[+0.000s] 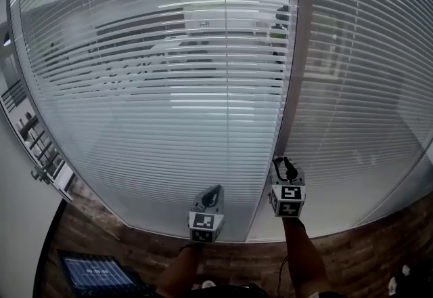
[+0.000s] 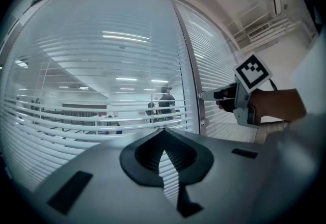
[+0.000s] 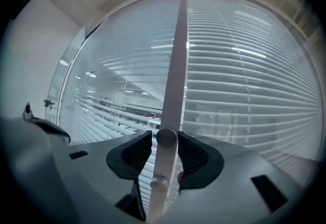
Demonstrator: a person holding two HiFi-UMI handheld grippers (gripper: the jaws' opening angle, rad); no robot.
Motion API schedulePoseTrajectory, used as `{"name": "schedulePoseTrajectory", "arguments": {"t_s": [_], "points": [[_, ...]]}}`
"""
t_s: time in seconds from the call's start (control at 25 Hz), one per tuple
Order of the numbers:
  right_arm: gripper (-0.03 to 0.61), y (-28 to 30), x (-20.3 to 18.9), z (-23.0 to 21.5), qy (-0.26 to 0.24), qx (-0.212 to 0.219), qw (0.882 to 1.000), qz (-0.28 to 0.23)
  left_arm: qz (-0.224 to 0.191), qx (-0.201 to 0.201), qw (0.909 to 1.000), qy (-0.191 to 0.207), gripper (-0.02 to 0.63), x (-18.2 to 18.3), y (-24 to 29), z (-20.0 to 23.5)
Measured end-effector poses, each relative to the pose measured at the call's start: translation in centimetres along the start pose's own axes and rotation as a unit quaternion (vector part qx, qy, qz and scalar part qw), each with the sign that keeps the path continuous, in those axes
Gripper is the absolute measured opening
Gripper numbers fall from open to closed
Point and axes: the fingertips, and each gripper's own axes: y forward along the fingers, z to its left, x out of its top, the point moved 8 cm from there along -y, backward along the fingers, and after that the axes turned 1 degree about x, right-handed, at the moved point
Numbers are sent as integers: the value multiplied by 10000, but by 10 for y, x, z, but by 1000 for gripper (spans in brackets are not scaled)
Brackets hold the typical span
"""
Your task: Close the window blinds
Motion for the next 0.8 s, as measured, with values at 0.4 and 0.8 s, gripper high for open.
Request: {"name": "schedulePoseTrajectory", "arguments": {"t_s": [0.4,0.8], "points": [[124,2,0,-1,142,-165,9998,-33,27,-32,10000,-45,0,0,-5,-4],[124,0,7,6,-1398,-144,9901,50,64,-111,9999,-35,0,-3,-3,-7]]}}
